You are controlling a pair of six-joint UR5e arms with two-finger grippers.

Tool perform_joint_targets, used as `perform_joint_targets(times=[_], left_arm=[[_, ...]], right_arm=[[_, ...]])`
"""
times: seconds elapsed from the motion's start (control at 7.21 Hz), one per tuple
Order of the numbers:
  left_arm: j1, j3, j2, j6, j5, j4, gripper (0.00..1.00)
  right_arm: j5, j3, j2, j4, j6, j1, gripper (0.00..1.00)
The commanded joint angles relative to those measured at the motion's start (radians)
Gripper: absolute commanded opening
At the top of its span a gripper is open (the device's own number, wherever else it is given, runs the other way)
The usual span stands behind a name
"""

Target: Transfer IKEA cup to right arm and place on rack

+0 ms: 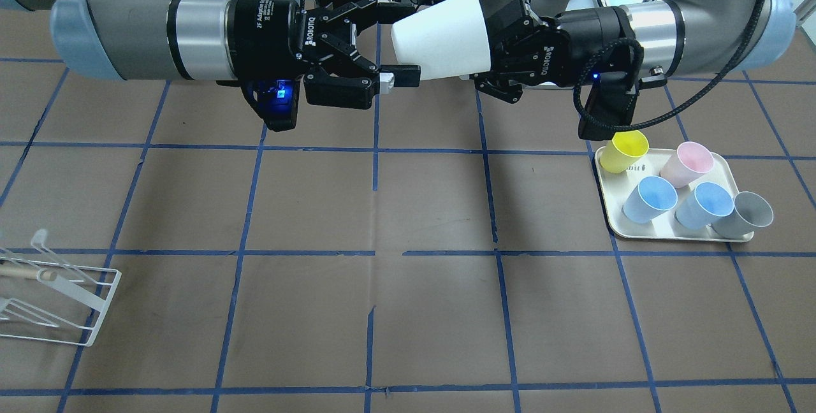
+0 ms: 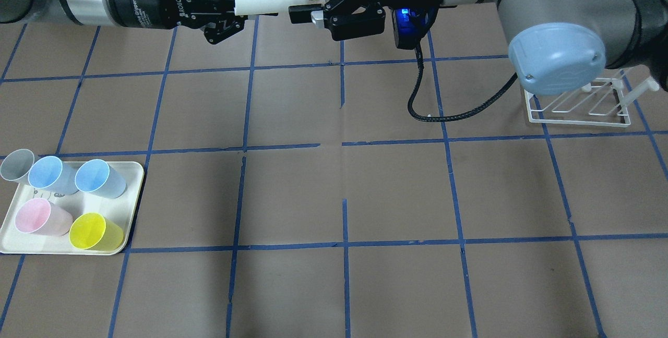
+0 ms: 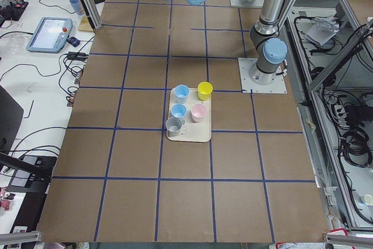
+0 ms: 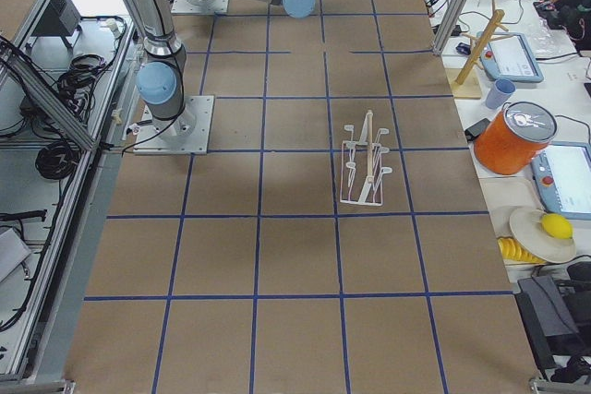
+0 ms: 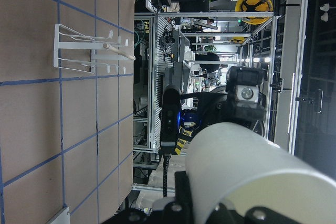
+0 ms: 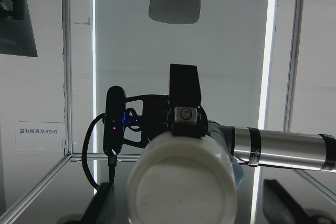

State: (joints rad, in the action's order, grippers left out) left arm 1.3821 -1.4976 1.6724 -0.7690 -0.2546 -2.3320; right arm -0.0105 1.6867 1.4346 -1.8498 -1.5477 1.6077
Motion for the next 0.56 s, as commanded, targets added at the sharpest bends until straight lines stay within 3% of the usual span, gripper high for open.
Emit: perform_joint_targets(times=[0.0,0.14,0.28,0.42], left_arm=[[0.000,-0.003,-0.008,0.000,0.000,-0.001,0.00],[0.000,-0.004,-0.010,0.002,0.000,-0.003,0.00],[0.000,-0.004,-0.010,0.002,0.000,-0.003,0.00],[0.000,-0.004,-0.011,0.002,0.000,-0.003,0.00]], right_arm=[[0.006,-0.002,-0.006,0.001,0.000,0.003,0.84],[0.007,-0.002,-0.006,0.000,0.000,0.003,0.41],[0.020,-0.002,-0.008,0.000,0.000,0.003,0.10],[0.033,-0.004,-0.008,-0.002,0.000,0.003,0.00]])
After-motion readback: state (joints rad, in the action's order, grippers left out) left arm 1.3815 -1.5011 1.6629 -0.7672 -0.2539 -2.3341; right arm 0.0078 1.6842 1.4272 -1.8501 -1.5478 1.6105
